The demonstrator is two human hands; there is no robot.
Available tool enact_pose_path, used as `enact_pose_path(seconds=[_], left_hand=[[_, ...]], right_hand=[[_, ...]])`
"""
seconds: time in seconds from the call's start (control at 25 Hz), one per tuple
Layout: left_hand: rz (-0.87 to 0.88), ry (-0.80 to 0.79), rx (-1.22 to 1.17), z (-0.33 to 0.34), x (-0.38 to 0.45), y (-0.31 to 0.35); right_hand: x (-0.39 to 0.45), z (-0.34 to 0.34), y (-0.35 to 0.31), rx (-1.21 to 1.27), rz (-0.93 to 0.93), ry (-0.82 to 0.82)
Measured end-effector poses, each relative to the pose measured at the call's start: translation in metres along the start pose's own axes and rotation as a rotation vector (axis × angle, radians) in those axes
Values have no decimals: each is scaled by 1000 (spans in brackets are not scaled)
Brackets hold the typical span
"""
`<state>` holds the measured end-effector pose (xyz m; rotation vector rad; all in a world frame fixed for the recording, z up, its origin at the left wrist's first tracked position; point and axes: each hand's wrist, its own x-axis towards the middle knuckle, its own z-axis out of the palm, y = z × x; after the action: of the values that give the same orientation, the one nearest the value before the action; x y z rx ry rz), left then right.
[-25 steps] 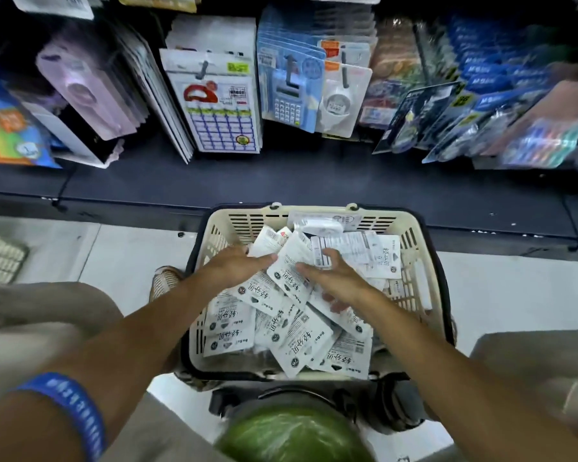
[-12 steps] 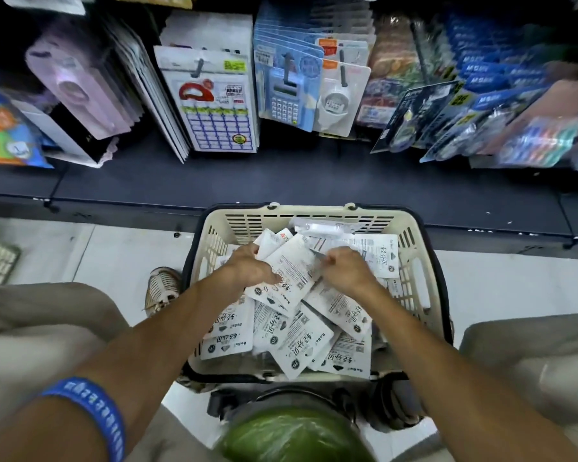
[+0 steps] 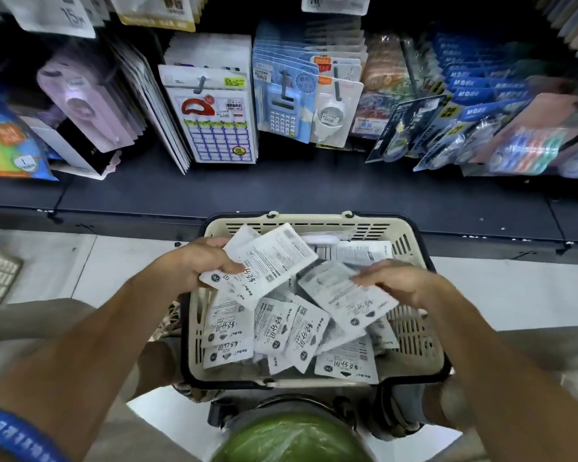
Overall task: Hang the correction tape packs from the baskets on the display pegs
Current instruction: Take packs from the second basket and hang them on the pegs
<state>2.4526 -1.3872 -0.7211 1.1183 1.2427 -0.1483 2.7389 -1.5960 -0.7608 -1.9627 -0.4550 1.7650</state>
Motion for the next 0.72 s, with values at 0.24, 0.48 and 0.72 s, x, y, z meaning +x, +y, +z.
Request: enact_pose_path(seconds=[0.24,0.48,0.72], left_hand=[[-4,73,-106,14,-3,-5],[84,-111,-93,34,-10,-3],[51,-290,-51,39,-15,-7]], right_hand=[[-16,-5,-16,475,-176,-43],[-8,75,-34,399,-58,-21],[-7,91,-39,250,90,-26]])
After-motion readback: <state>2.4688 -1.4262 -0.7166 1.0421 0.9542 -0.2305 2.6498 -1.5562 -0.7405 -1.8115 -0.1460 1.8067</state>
